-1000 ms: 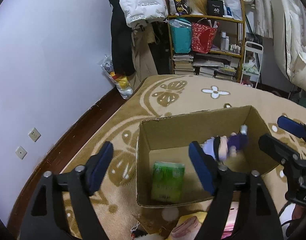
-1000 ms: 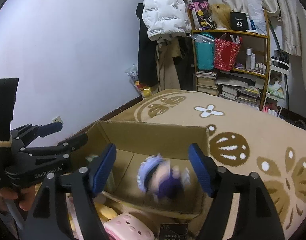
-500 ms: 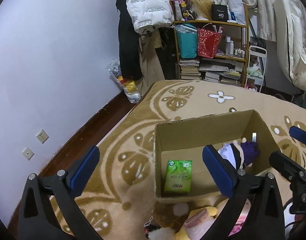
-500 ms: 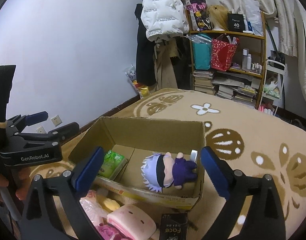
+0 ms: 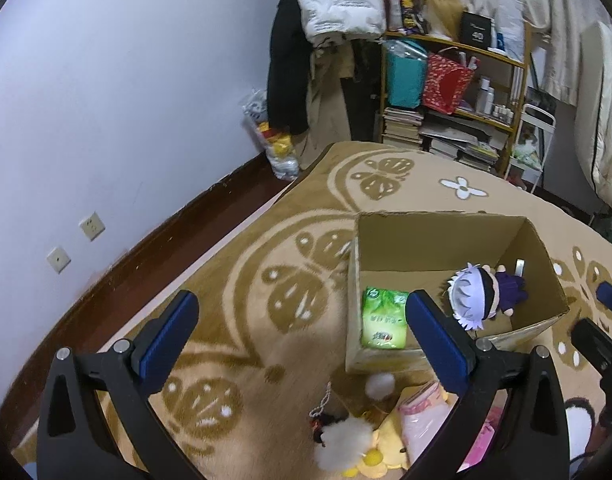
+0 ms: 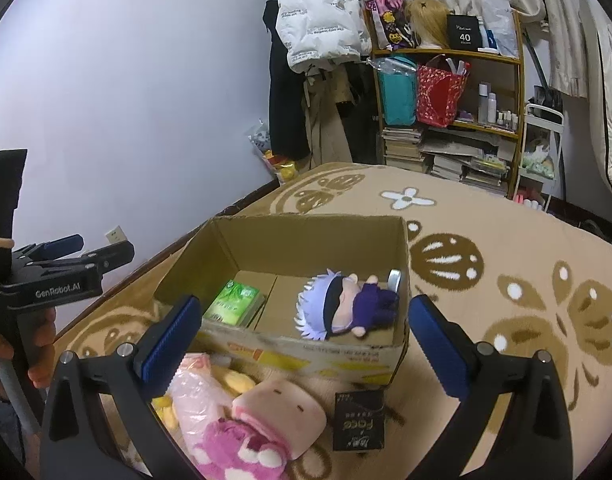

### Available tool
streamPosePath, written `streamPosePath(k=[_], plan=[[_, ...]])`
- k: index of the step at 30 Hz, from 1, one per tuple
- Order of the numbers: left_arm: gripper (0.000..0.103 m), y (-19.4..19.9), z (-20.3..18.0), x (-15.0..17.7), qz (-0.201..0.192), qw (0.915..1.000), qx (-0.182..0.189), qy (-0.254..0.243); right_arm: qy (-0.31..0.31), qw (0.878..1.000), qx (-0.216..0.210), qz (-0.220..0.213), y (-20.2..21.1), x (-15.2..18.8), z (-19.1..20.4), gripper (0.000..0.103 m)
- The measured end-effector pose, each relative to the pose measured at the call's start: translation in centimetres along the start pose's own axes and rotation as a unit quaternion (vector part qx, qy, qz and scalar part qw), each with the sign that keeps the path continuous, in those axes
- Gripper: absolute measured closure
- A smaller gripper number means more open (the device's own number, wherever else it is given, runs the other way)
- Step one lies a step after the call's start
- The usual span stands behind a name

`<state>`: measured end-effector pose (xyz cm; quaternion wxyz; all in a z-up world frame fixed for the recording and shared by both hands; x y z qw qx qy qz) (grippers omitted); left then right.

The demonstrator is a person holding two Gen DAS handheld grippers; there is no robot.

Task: Organize soft objects
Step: 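Grasp the white fluffy duck with the left tool while the right tool grasps the pink bear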

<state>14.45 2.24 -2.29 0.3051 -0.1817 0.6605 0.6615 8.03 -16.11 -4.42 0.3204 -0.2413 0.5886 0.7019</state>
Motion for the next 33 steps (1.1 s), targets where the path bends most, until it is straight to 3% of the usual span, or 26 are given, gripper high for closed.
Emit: streamPosePath(k=[8, 21, 33], plan=[[0.001, -1.2, 0.6, 1.8, 0.054, 0.9985, 0.014, 0.003, 0.001, 1.0, -0.008, 0.018, 0.9, 1.1, 0.9, 0.0], [0.001, -3.4, 0.6, 5.3, 0.147, 0.9886, 0.031, 0.003, 0.008, 0.995, -0.021, 0.094, -0.8, 5.1, 2.7, 0.0], [0.001, -5.6, 0.4, 7.6, 0.21, 0.9777, 0.012, -0.01, 0.033, 0.985, -0.025, 0.165, -3.2, 8.3, 4.2, 0.0]])
Point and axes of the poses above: each gripper's, at about its wrist camera, not at the fingertips, and y roughly against the way its jaws point, z to its left, x to its underside, the point moved 2 cm from there along -y, roughly the way its jaws point, and after that the axes turned 7 degrees about z, right-handed, at the moved point
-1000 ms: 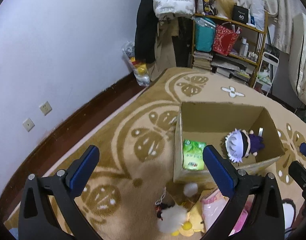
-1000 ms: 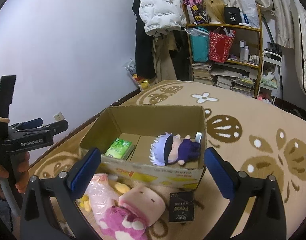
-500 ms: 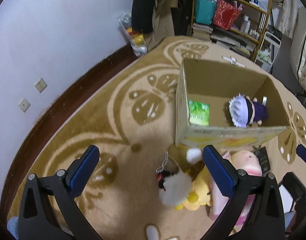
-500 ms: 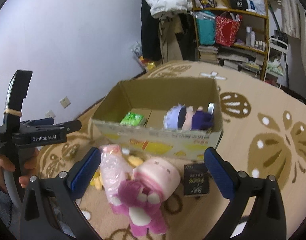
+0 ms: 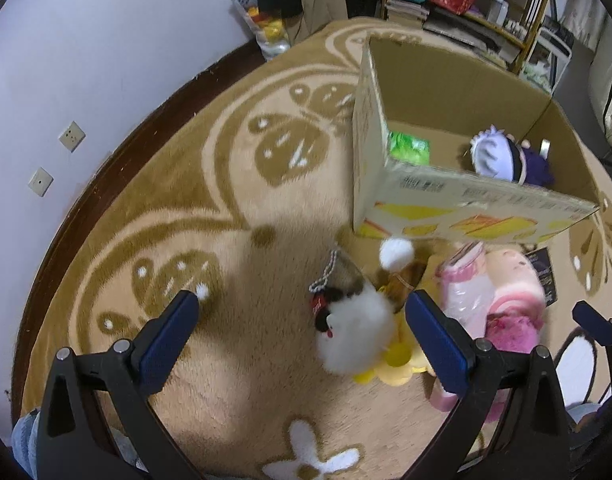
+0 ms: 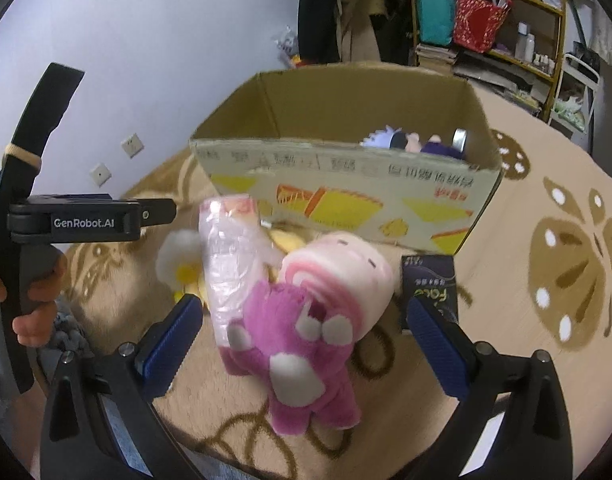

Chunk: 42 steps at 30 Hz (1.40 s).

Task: Organize soft objects
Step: 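Grasp the white fluffy duck with the left tool while the right tool grasps the pink bear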

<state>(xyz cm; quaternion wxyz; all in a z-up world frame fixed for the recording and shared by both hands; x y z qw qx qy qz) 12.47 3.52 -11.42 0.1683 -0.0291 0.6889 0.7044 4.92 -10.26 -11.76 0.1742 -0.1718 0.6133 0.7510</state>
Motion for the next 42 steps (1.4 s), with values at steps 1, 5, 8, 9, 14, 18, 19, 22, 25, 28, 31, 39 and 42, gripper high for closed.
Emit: streamPosePath(k=[1, 5, 8, 9, 14, 18, 19, 22, 25, 28, 31, 39, 42], plan=[[0.001, -0.2, 0.0, 0.1, 0.006, 1.0, -0.004, -0.001, 0.001, 1.0, -0.001, 0.004, -0.1, 0.1, 0.1, 0.0], [0.001, -0.5, -0.3, 0.1, 0.013, 0.9998, -0.012, -0.01, -0.001, 1.0, -0.004, 0.019, -0.8, 0.4, 0.0, 0.0], [0.001, -0.9, -0.5, 0.1, 0.02, 0.9997, -0.01, -0.01, -0.002, 1.0, -0.004, 0.029, -1.5, 0.5, 0.0, 0.0], [0.001, -1.1, -0.4, 0.1, 0.022, 0.9997, -0.01, -0.01, -0.003, 1.0, -0.005, 0.031, -1.6, 0.6, 0.0, 0.0], [0.001, -2.0, -0.6, -0.1, 0.034, 0.9994, -0.007, -0.009, 0.0, 0.999, -0.008, 0.046, -2.4, 0.8, 0.1, 0.0], [0.001, -3.0, -0.8, -0.1, 0.049, 0.9987, -0.008, -0.014, 0.005, 0.998, -0.006, 0.059, -3.2, 1.0, 0.5, 0.0], [0.001, -3.3, -0.9, -0.1, 0.053, 0.9985, -0.004, -0.015, 0.007, 0.998, -0.006, 0.062, -3.4, 1.0, 0.6, 0.0], [0.001, -4.3, -1.1, 0.0, 0.067, 0.9977, -0.001, -0.013, 0.016, 0.997, 0.002, 0.07, -4.0, 1.0, 0.9, 0.005], [0.001, -5.0, -1.2, 0.1, 0.073, 0.9972, -0.005, -0.012, 0.014, 0.996, -0.003, 0.084, -4.7, 1.0, 0.8, 0.014], [0.016, -5.0, -1.2, 0.2, 0.074, 0.9971, 0.009, -0.01, 0.02, 0.996, -0.005, 0.084, -4.8, 1.0, 1.1, 0.022], [0.041, -5.1, -1.2, 0.2, 0.082, 0.9954, 0.049, -0.003, 0.026, 0.996, -0.006, 0.081, -4.7, 0.9, 1.3, 0.028], [0.071, -5.2, -1.3, 0.3, 0.082, 0.9943, 0.068, 0.003, 0.015, 0.999, -0.013, 0.05, -3.1, 0.6, 1.0, 0.034], [0.071, -4.5, -1.8, 0.3, 0.069, 0.9961, 0.055, -0.01, 0.008, 0.999, -0.014, 0.043, -2.5, 0.4, 0.6, 0.034]])
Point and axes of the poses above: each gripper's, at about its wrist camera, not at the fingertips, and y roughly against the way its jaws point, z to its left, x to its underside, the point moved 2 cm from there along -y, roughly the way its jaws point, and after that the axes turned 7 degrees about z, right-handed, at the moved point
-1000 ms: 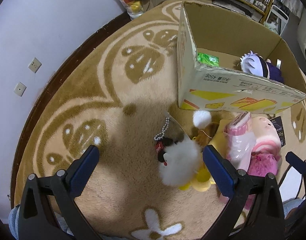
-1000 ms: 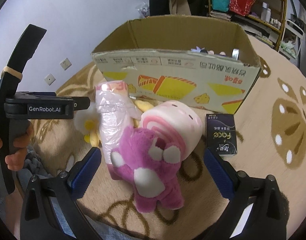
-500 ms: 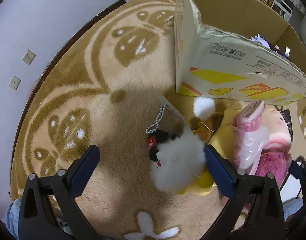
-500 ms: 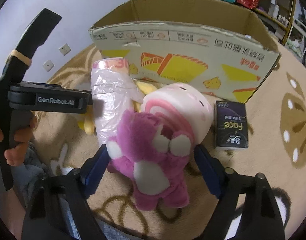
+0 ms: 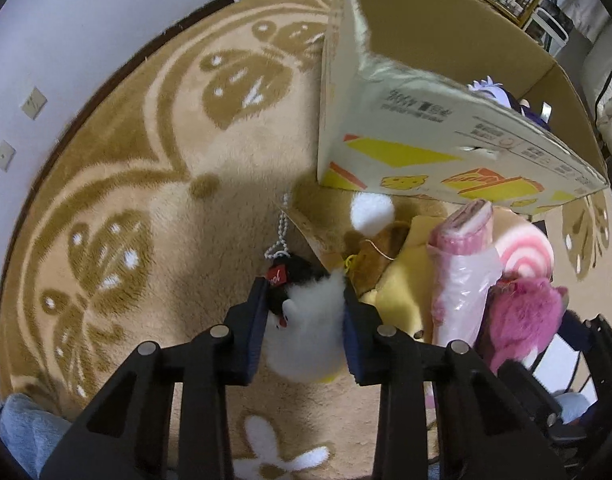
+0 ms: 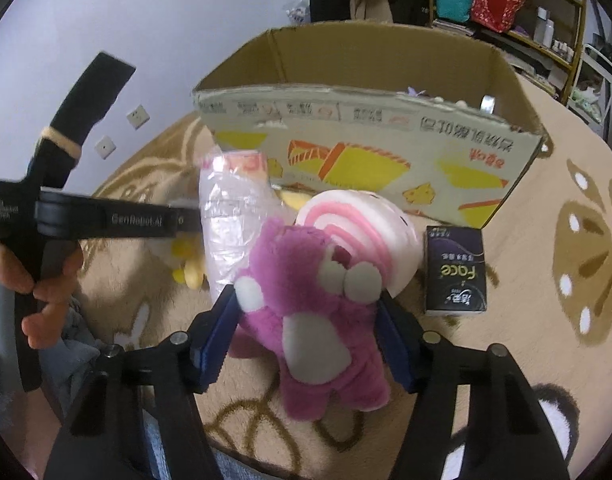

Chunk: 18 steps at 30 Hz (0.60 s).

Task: Organize soft objects
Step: 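Grasp the white fluffy duck with the left tool while the right tool grasps the pink bear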

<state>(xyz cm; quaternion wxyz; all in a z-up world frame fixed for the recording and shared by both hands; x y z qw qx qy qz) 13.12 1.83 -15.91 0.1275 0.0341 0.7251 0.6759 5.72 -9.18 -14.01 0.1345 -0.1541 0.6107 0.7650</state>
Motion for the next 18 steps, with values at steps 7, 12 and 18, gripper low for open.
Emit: streamPosePath(k=[7, 12, 18], plan=[[0.072, 2.4, -0.4, 0.5, -0.036, 0.9993, -0.009, -0.003, -0.019, 1.0, -0.007, -0.008, 1.2, 0.0, -1.0, 0.034], [0.072, 4.3, 0.2, 0.5, -0.07, 0.9974, -0.015, 0.007, -0.022, 0.999, -0.004, -0.029, 2.2, -0.3, -1.2, 0.034], [0.072, 6.7, 0.3, 0.6, -0.108, 0.9938, -0.02, 0.011, -0.031, 0.997, -0.004, -0.066, 3.9, -1.0, -1.9, 0.034]])
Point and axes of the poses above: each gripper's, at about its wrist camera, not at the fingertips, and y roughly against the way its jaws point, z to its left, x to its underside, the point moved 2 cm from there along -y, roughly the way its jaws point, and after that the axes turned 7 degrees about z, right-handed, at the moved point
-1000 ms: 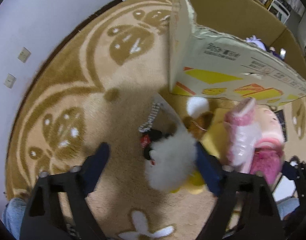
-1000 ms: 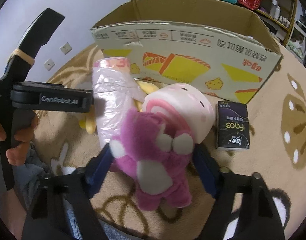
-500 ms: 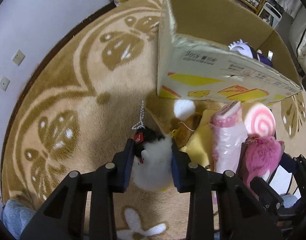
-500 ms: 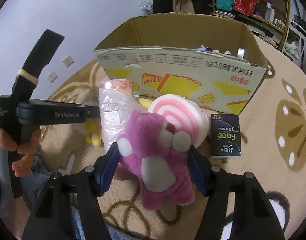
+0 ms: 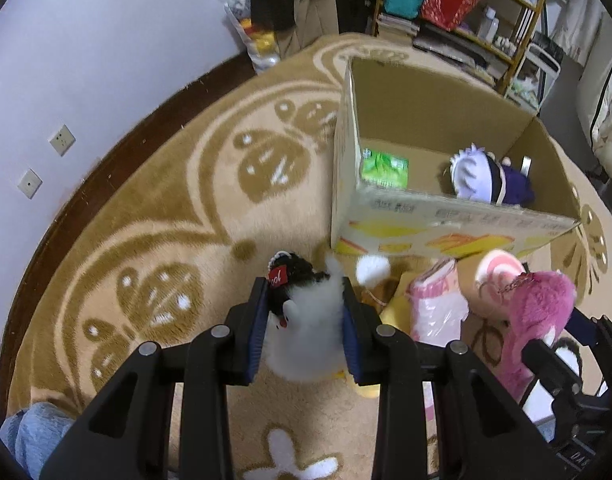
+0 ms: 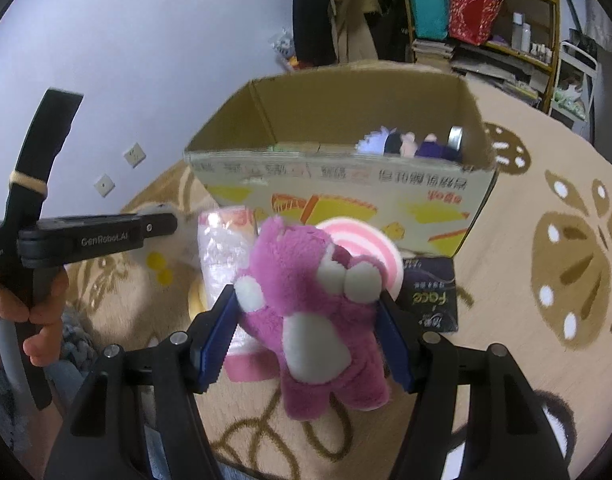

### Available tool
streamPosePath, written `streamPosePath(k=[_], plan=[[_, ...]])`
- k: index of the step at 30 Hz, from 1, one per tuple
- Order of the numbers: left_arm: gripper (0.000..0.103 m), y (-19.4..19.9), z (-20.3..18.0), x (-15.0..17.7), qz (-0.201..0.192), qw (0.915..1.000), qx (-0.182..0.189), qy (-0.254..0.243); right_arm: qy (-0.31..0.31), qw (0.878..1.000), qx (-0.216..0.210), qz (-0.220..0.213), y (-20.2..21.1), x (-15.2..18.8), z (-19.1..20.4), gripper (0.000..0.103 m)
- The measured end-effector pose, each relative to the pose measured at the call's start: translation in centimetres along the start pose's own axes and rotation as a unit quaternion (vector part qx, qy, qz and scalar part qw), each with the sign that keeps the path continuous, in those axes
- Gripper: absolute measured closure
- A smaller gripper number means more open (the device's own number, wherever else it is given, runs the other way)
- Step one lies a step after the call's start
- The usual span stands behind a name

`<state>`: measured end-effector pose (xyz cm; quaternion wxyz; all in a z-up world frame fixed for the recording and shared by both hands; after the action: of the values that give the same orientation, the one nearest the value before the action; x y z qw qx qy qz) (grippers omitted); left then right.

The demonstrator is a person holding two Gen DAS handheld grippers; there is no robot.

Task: Organize soft objects
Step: 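Grasp the white fluffy duck with the left tool while the right tool grasps the pink bear, then lower the duck and pink bear into the box and open both tools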

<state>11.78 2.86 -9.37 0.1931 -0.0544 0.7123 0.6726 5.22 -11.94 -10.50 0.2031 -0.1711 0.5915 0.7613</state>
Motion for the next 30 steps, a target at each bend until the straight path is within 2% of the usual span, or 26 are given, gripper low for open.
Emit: streamPosePath(k=[10, 20, 26, 30], plan=[[0.072, 2.4, 0.5, -1.1, -0.061, 0.9981, -0.009, 0.003, -0.006, 0.998, 0.0, -0.06, 2.1, -1.7, -0.2, 0.034], [0.072, 5.3, -0.2, -2.4, -0.124, 0.9921, -0.019, -0.008, -0.017, 0.993, -0.014, -0.116, 4.5, -3.7, -0.7, 0.034], [0.072, 6.6, -1.1, -3.5, -0.16, 0.987, 0.01, -0.015, -0.024, 0.99, -0.017, -0.135, 4.9, -4.7, -1.4, 0.034], [0.072, 7.1, -1.9, -4.3, -0.188, 0.982, 0.006, -0.022, -0.026, 0.989, -0.019, -0.147, 5.0, -5.6, -1.8, 0.033]])
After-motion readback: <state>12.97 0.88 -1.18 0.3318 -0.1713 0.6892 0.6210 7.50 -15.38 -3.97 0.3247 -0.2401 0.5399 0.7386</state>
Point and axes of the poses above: each gripper's, at about its wrist camera, not at the fingertips, and y roughly against the way its jaws point, z to its left, x to its underside, the point moved 2 cm from there along -y, roughly the way its jaws point, and after that the axes turned 7 degrees about z, right-handed, at the moved point
